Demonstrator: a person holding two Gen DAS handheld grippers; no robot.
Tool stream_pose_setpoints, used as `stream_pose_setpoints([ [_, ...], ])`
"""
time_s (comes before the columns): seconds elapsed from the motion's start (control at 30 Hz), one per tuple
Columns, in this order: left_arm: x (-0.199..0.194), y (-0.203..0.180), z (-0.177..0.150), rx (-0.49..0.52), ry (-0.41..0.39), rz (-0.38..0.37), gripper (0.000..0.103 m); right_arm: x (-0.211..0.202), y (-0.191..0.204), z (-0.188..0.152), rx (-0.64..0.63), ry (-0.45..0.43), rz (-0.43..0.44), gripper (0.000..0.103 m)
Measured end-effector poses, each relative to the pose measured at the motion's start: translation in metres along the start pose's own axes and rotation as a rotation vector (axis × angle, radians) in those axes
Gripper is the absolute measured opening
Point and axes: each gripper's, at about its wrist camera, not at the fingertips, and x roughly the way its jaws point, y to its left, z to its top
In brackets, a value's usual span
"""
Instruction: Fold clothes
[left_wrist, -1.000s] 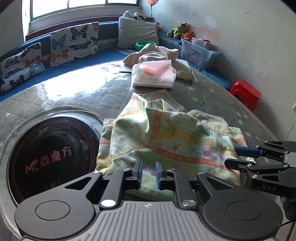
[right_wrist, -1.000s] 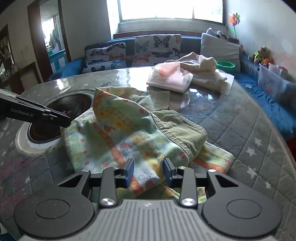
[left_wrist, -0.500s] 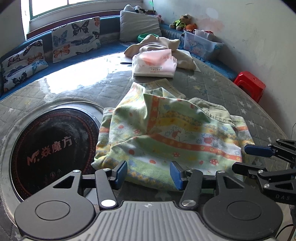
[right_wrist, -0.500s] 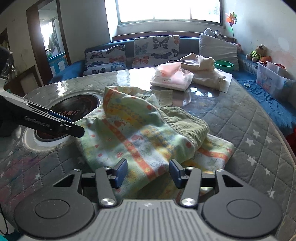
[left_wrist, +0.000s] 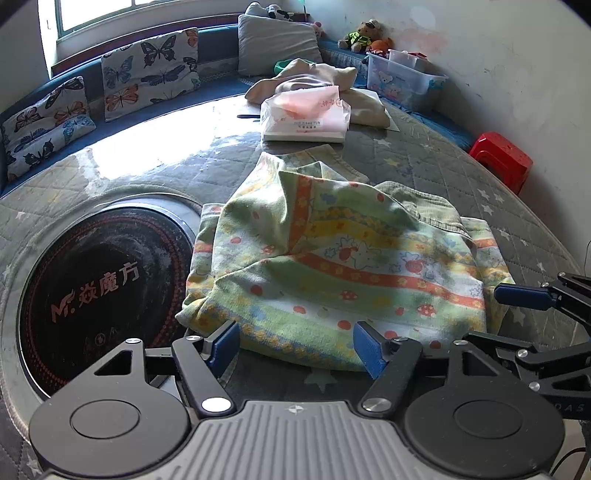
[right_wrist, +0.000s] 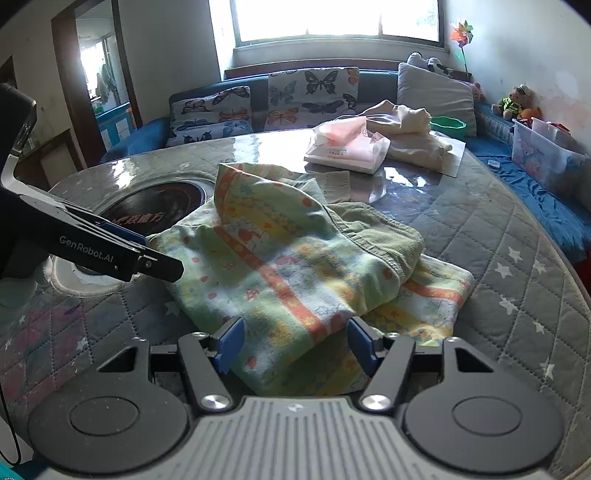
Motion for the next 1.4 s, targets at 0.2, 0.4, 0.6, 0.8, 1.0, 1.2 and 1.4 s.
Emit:
stream_pose_setpoints([
  [0.2, 0.005, -0.002, 0.006, 0.007, 0.007, 0.001, 0.075, 0.004, -0.003, 0.003, 0.007, 0.003, 0.005, 0.069],
  [0.4, 0.012, -0.002, 0.016, 0.007, 0.009, 0.009, 0.077, 0.009, -0.012, 0.007, 0.030, 0.001, -0.002, 0.069],
  [0.6, 0.019, 0.002, 0.032, -0.004, 0.005, 0.023, 0.079, 0.017, -0.029, 0.014, 0.065, -0.004, -0.017, 0.069],
  [0.8, 0.021, 0.007, 0.057, -0.024, -0.023, 0.041, 0.080, 0.029, -0.056, 0.027, 0.147, -0.012, -0.017, 0.069],
  [1.0, 0.024, 0.013, 0.087, -0.047, -0.045, 0.075, 0.083, 0.044, -0.082, 0.040, 0.235, -0.010, 0.012, 0.061],
  [1.2, 0.038, 0.021, 0.114, -0.095, -0.030, 0.092, 0.085, 0.060, -0.109, 0.046, 0.361, -0.002, 0.037, 0.053],
  [1.4, 0.069, 0.021, 0.128, -0.113, 0.046, 0.109, 0.085, 0.068, -0.120, 0.044, 0.417, 0.001, 0.027, 0.050],
])
